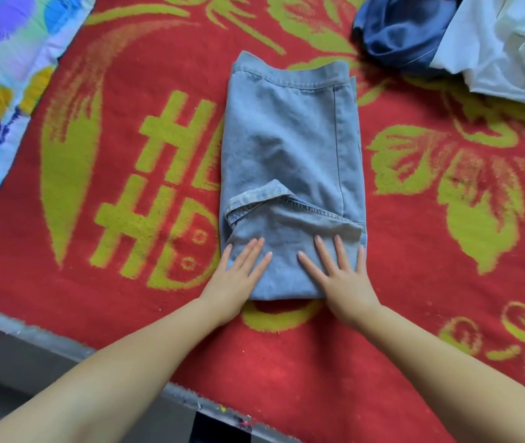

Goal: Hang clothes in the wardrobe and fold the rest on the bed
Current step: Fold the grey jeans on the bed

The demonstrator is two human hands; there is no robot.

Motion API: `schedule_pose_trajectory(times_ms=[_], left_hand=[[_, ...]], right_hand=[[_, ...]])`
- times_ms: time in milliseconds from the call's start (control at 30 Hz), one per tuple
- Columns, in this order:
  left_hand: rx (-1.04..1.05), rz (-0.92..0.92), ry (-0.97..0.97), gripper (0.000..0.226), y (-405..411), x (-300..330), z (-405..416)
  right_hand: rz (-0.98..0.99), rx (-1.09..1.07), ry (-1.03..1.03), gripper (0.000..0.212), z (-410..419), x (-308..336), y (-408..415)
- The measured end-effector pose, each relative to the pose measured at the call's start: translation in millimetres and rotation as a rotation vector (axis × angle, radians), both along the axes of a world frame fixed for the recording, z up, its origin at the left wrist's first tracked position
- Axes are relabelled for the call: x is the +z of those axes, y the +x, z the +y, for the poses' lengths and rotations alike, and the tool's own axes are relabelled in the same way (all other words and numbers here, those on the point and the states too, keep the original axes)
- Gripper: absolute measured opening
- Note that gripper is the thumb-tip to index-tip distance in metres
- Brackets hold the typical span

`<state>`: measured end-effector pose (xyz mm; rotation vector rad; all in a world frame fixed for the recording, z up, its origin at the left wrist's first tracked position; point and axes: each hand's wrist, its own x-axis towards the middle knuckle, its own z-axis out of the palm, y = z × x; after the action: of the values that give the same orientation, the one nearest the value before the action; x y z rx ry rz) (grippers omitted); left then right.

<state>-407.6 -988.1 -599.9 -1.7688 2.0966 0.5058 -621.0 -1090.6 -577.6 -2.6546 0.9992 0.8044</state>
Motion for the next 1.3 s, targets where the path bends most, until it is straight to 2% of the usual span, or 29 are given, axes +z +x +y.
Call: schedule_pose_trajectory(times_ms=[67,167,233,367,400,467,500,567,700,767,833,900,967,1033,1133,1167,1200,1267,1300], left_hand=[[0.010,-0.030,0.065,0.077,-7.0,0.4,-3.7],[0.030,-0.006,0.192,0.079,-11.7,18.0,-5.5],[0.028,0.090,0.368,0.084,-8.9,40.3,-6.1],[0.001,0.312,0.827,0.078,-7.3,87.9,1.4],[0.020,0.380,0.923,0.077,-4.5,98.5,1.0],[0.117,0.544,1.045,0.066,8.7,115.8,-7.4],[0.199,0.641,1.057,0.055,18.5,120.6,-15.2],[0.403,0.803,1.029,0.041,42.7,122.8,-36.5],[0.767,0.940,0.832,0.038,88.2,106.9,-77.7],[1.012,0.988,0.604,0.027,96.1,91.3,-88.4],[1.258,1.016,0.293,0.025,90.7,76.7,-91.1],[1.431,1.052,0.000,0.020,73.9,66.5,-84.1],[1.586,1.237,-0.140,0.020,53.5,60.6,-65.2],[1.601,1.343,-0.121,0.023,35.1,57.6,-39.8],[1.416,1.266,-0.029,0.022,21.6,53.9,-6.5],[1.360,1.211,-0.037,0.024,21.1,53.5,-0.7],[1.307,1.152,-0.059,0.024,22.0,54.6,1.7],[1.224,1.052,-0.130,0.021,25.1,56.9,-3.1],[1.195,1.003,-0.187,0.017,27.3,58.2,-10.3]], right_hand=[[0.036,-0.009,0.011,0.070,-2.9,-5.1,6.4],[0.129,-0.018,0.131,0.067,-4.6,6.1,10.4],[0.213,0.005,0.295,0.074,-8.1,29.6,11.1],[0.376,0.151,0.702,0.080,-1.1,76.1,9.4],[0.391,0.180,0.793,0.074,-0.1,86.0,9.7],[0.383,0.135,0.917,0.039,-10.4,101.9,14.4],[0.348,0.087,0.918,0.028,-21.0,106.1,17.3],[0.224,-0.057,0.856,0.021,-50.8,106.8,20.1],[-0.160,-0.358,0.536,0.024,-100.0,90.5,27.6],[-0.344,-0.483,0.354,0.030,-105.9,78.3,34.7],[-0.549,-0.670,0.268,0.037,-102.4,65.7,38.7],[-0.743,-0.919,0.301,0.055,-96.9,56.4,36.6],[-0.775,-1.106,0.389,0.076,-88.8,50.6,28.5],[-0.657,-1.153,0.461,0.090,-76.4,42.6,15.3],[-0.530,-1.163,0.593,0.098,-56.4,35.4,-5.7],[-0.513,-1.138,0.621,0.090,-51.8,34.4,-11.3],[-0.522,-1.093,0.609,0.070,-49.4,32.6,-15.3],[-0.620,-1.012,0.449,0.029,-52.4,34.6,-15.8],[-0.695,-0.988,0.367,0.021,-58.8,36.8,-12.1]])
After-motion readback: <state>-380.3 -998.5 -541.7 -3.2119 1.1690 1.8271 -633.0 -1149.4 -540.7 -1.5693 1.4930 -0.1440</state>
